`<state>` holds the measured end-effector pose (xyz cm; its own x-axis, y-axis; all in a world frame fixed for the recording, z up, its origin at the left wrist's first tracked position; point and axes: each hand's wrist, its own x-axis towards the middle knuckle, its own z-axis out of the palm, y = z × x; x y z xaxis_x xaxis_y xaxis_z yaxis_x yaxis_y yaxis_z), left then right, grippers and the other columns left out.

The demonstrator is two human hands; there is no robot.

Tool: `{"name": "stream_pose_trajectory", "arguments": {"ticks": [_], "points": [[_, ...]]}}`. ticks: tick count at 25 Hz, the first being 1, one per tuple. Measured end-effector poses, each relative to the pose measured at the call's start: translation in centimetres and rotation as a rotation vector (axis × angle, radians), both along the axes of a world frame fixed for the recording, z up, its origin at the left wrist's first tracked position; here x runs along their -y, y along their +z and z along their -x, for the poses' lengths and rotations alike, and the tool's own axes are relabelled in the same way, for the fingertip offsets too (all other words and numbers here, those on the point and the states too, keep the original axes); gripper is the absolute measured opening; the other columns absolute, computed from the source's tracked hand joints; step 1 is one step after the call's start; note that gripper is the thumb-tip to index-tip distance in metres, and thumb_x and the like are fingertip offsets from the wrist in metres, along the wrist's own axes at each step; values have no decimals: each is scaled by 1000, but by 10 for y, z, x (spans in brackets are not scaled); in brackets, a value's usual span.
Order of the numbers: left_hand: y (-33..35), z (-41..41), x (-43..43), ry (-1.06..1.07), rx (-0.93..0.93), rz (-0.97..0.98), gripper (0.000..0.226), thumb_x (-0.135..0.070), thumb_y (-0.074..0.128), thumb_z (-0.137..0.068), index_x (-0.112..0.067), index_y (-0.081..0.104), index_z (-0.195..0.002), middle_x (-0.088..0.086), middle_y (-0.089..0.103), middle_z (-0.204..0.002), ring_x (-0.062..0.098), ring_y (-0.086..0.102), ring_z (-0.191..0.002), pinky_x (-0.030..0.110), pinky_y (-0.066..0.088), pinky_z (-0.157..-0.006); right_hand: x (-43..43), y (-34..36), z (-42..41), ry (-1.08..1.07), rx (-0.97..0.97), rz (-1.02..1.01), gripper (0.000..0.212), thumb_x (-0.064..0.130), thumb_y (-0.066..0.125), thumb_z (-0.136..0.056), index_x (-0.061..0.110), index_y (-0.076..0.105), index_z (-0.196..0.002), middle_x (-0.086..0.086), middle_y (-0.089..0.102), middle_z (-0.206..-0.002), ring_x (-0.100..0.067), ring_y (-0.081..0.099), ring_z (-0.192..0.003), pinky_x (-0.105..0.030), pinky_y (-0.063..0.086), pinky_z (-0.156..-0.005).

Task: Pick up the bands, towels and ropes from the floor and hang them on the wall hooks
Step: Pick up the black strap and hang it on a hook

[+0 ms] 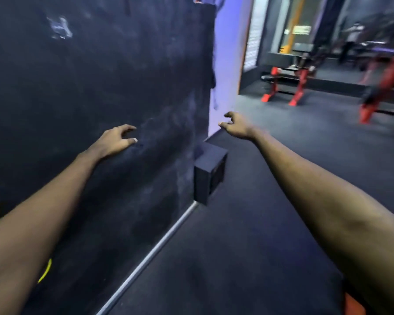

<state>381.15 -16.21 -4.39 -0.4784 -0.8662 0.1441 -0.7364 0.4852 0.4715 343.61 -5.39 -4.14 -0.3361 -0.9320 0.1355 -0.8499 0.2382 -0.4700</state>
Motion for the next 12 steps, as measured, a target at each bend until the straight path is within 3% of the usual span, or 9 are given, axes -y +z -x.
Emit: {"name": "stream_pose_trajectory", "arguments": {"ticks": [12], "points": [[-42,315,0,-549,-55,-144,51,-25,66,-90,-17,53,-138,6,58,-137,19,54,-126,33,39,-109,-207,-55,198,-590,59,-90,69,44,62,-92,7,41,-145,-13,46,-149,-27,46,-136,-34,37,-112]]}}
